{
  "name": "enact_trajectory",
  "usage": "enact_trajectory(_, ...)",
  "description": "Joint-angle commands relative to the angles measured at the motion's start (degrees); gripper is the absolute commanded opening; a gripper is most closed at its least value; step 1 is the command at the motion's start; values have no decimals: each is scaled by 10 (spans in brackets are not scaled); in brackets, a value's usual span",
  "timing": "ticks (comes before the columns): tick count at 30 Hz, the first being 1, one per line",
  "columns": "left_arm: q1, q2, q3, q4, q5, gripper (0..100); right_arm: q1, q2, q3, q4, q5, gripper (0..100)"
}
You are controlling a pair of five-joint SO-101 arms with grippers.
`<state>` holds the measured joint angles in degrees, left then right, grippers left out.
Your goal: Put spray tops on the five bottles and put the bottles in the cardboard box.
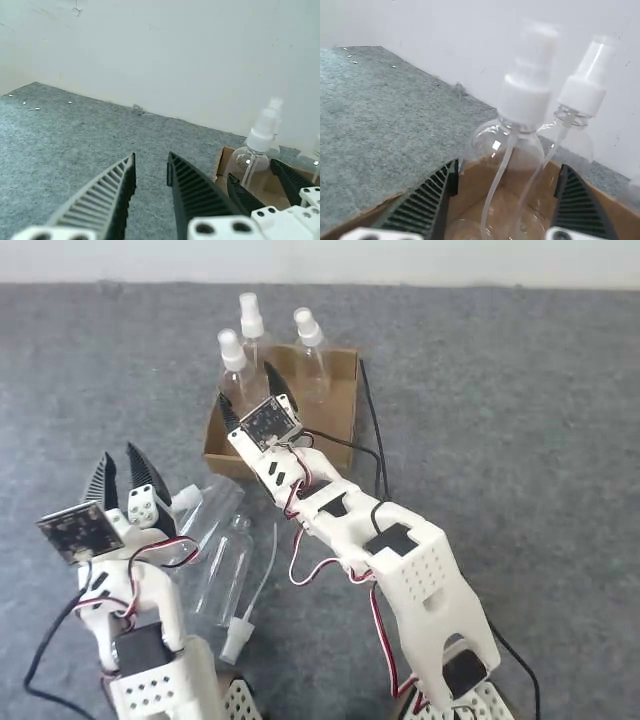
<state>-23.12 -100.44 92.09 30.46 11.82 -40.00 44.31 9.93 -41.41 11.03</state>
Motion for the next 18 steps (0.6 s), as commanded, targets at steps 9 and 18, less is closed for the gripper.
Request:
enact_trajectory(9, -4, -4, -6, 0, 1, 99, -17, -79, 51, -2, 11, 258)
enact_trajectory(18, -4, -4, -6, 0, 1, 99, -16, -139, 115, -2, 12, 257)
